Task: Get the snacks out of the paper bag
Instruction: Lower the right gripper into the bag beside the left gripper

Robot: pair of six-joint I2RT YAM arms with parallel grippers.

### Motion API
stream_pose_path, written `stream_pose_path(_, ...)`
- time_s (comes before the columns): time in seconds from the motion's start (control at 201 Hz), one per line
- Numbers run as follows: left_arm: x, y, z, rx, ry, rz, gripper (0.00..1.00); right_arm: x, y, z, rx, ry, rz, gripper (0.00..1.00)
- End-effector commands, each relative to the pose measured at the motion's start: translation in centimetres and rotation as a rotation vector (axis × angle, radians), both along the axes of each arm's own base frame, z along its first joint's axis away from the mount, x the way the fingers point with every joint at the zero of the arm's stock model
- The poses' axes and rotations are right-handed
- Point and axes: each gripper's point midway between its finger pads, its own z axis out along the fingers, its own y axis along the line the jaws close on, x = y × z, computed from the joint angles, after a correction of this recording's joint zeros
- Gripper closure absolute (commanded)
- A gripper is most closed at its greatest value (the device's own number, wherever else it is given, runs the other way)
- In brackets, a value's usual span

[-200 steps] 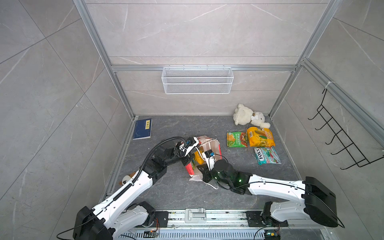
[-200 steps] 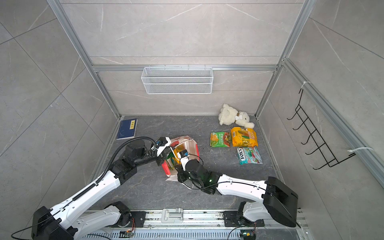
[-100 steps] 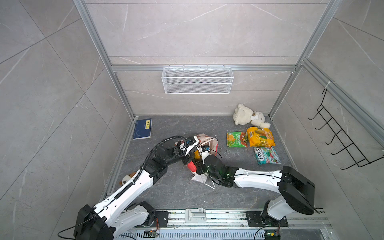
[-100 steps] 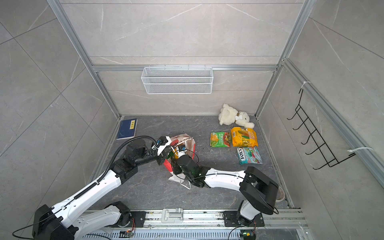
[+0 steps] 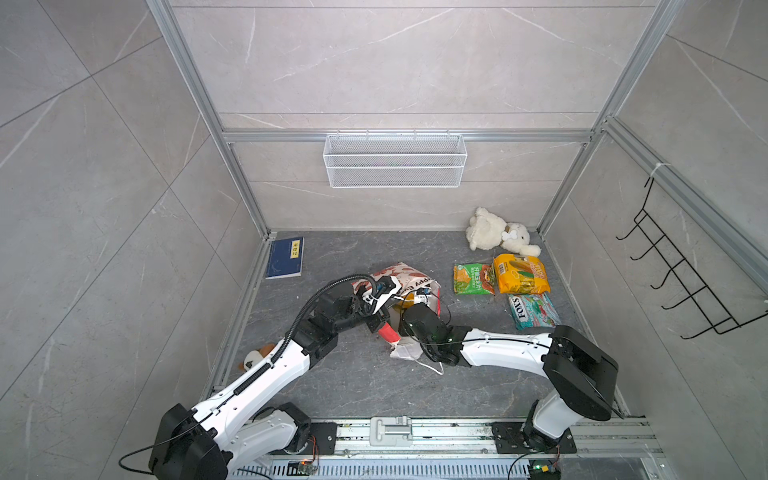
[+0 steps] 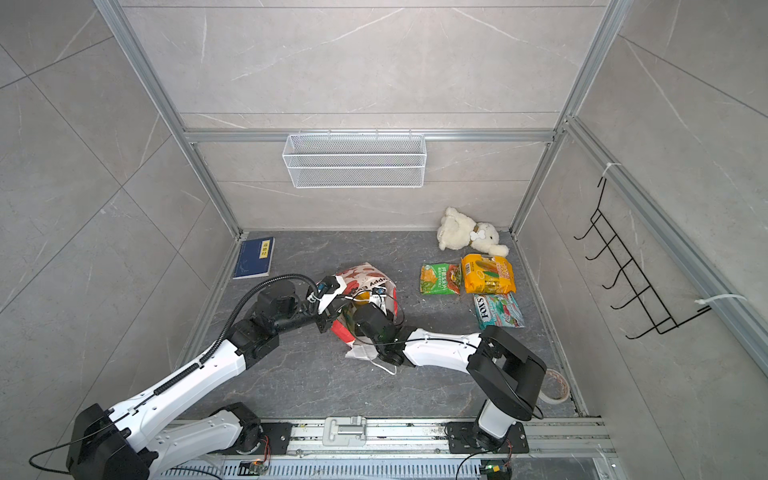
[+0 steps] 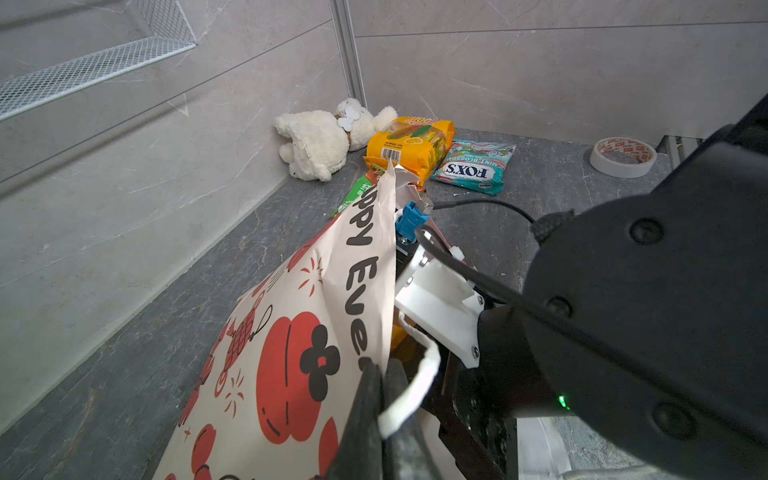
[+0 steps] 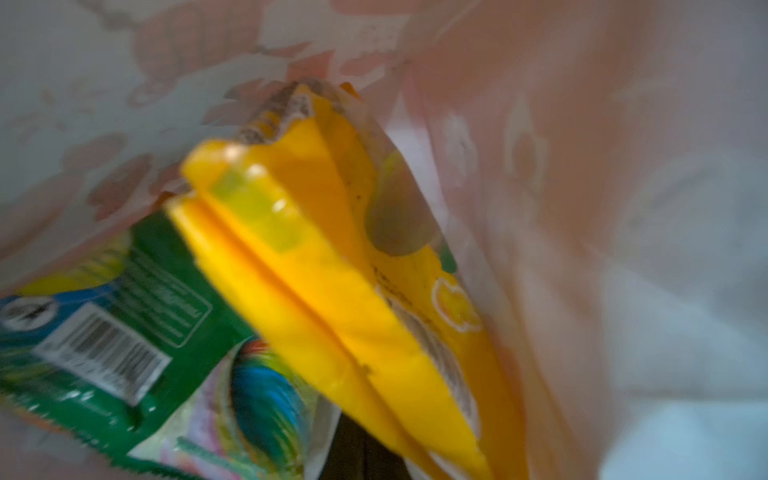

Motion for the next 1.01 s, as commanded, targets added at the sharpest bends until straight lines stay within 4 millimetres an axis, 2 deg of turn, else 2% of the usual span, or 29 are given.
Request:
stream_pose_path(0.0, 0.1, -0.3, 2.7, -0.063, -0.082, -0.019, 1.0, 1.7, -4.9, 0.1, 0.024, 0.009, -0.196, 1.0)
stream_pose_path(0.09, 0.3, -0.4, 2.6, -0.063, -0.079, -0.02, 1.0, 2.0, -5.1, 0.8, 0.038, -0.003, -0.182, 1.0)
stream_pose_path(0.259, 0.6, -0.7, 2.5, -0.063, -0.068, -0.022, 1.0, 1.5, -2.7, 3.6, 0.08, -0.064, -0.018, 1.0)
stream_pose_path(0.383, 0.9, -0.7, 2.4, -0.06, -0.055, -0.006, 1.0, -0.4, -1.2, 5.9, 0.168, -0.123, 0.144, 1.0)
stream_pose_path(0.463, 1.4, -0.6, 2.3, -0.054, -0.041, 0.017, 1.0, -2.3, -0.6, 6.9, 0.2, -0.17, 0.243, 0.98)
stream_pose_path(0.592, 1.9, -0.7, 2.4, -0.055, -0.025, 0.034, 1.0, -4.6, -1.0, 7.1, 0.22, -0.186, 0.319, 0.94)
stream_pose_path(0.722, 2.3, -0.7, 2.0, -0.042, -0.007, 0.051, 1.0, -6.0, -1.6, 7.8, 0.237, -0.194, 0.354, 0.89)
stream_pose_path(0.891, 2.6, -0.9, 1.9, -0.042, -0.008, 0.052, 1.0, -5.5, -3.4, 8.8, 0.211, -0.213, 0.265, 0.86)
stream_pose_path(0.941, 2.6, -0.9, 1.8, -0.04, -0.003, 0.048, 1.0, -5.5, -3.2, 9.4, 0.211, -0.228, 0.276, 0.79)
stream_pose_path(1.005, 2.4, -1.0, 1.8, -0.038, -0.002, 0.04, 1.0, -5.6, -2.8, 10.3, 0.19, -0.241, 0.308, 0.78)
